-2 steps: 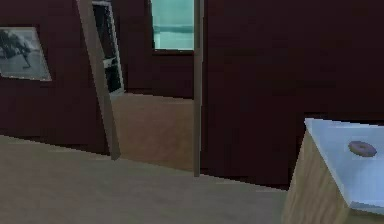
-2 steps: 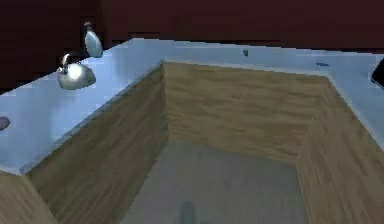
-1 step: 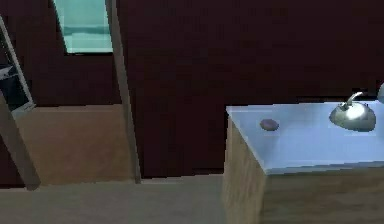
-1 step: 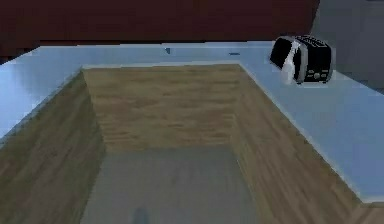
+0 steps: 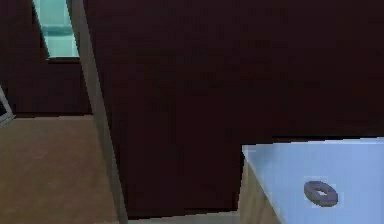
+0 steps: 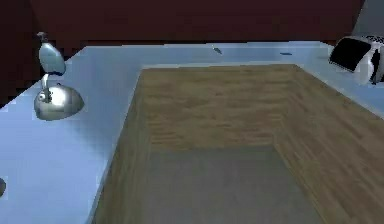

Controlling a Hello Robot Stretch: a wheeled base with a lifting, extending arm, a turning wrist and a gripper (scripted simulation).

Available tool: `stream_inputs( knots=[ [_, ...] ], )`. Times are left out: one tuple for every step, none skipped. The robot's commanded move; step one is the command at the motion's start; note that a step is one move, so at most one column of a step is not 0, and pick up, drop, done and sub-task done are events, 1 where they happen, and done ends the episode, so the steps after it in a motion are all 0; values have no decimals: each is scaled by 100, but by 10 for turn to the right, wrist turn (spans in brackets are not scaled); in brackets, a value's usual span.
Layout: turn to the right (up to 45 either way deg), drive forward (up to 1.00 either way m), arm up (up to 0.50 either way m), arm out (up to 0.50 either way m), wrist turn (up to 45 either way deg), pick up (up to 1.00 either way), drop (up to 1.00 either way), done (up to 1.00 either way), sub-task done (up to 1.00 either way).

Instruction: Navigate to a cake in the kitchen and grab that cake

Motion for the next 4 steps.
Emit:
stream_inputs(
  knots=[
    [-450, 0, 0, 0, 0, 0, 0, 0, 0],
    [0, 0, 50, 0, 0, 0, 0, 0, 0],
    [0, 0, 38, 0, 0, 0, 0, 0, 0],
    [0, 0, 0, 30, 0, 0, 0, 0, 0]
  ],
)
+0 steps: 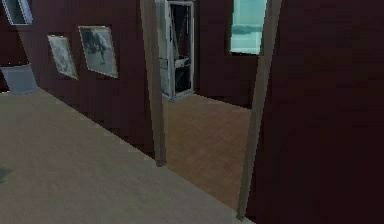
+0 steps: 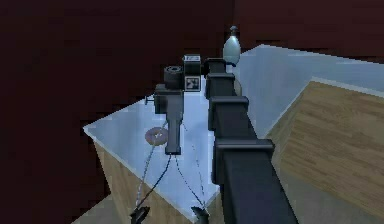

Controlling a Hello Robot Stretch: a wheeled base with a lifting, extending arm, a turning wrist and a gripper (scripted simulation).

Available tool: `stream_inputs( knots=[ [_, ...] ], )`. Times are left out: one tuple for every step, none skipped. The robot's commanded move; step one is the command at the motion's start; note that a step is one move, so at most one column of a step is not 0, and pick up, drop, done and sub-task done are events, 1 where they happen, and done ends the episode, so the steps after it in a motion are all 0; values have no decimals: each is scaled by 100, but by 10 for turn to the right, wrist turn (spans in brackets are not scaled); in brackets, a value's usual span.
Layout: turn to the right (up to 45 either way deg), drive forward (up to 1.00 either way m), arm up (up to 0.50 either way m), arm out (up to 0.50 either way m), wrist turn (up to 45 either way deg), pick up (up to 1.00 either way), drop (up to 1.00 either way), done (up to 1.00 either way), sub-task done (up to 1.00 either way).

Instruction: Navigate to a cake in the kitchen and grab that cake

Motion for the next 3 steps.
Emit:
stream_inputs(
  knots=[
    [0, 0, 0, 0, 450, 0, 0, 0, 0],
    [0, 0, 0, 0, 450, 0, 0, 0, 0],
    [0, 0, 0, 0, 450, 0, 0, 0, 0]
  ],
)
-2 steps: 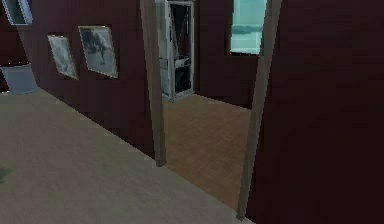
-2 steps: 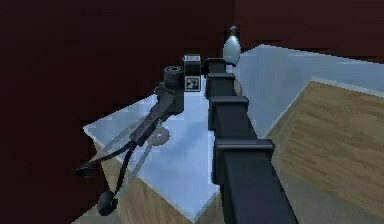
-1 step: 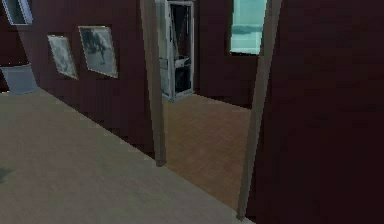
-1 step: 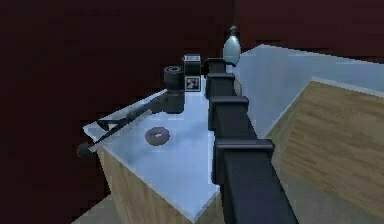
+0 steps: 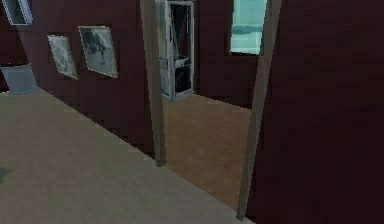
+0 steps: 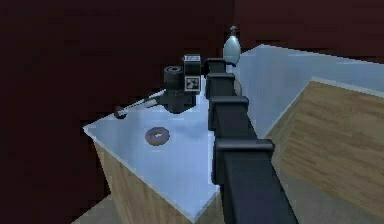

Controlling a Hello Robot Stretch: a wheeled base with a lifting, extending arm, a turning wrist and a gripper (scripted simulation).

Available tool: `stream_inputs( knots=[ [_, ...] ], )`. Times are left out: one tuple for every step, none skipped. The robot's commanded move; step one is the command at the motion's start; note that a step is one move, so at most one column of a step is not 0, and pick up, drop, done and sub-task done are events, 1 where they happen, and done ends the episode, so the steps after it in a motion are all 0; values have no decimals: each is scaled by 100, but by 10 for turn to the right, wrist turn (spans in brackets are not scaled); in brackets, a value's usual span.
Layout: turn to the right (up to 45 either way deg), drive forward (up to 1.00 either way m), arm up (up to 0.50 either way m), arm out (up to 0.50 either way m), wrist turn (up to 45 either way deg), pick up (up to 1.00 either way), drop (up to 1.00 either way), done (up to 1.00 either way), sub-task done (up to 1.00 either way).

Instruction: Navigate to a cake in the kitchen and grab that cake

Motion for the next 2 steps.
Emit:
stream_inputs(
  knots=[
    [0, 0, 0, 0, 180, 0, 0, 0, 0],
    [0, 0, -14, 0, 0, 0, 0, 0, 0]
  ],
)
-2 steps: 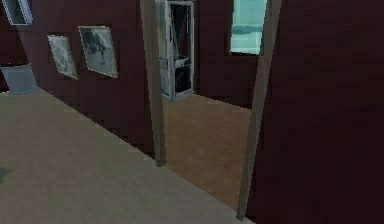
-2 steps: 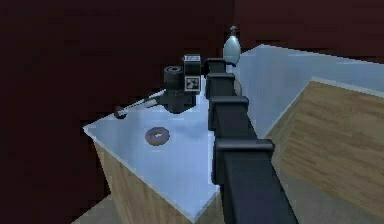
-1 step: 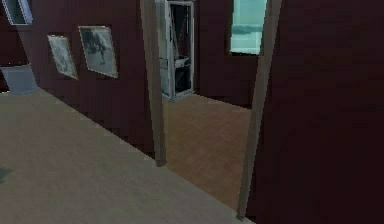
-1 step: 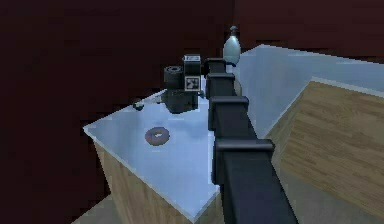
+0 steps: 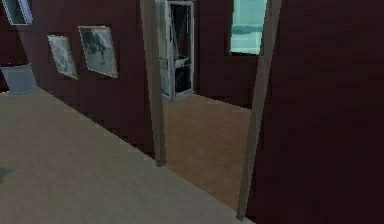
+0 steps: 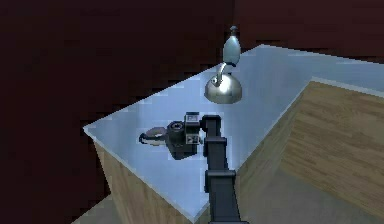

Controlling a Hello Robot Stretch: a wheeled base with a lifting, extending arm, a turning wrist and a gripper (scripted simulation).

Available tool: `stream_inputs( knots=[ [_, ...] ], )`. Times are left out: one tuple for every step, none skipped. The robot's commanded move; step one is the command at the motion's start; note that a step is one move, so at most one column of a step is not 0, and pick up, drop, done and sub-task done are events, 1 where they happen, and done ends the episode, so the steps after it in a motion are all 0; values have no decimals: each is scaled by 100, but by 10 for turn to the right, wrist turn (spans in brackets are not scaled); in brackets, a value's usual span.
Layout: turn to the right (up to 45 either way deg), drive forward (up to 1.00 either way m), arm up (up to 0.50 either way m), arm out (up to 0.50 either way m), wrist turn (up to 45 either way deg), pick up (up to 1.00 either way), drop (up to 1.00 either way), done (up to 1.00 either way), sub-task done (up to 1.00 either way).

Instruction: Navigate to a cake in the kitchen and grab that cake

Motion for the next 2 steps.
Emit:
stream_inputs(
  knots=[
    [0, 0, 0, 0, 0, 100, 0, 0, 0],
    [0, 0, 10, 0, 0, 0, 0, 0, 0]
  ],
)
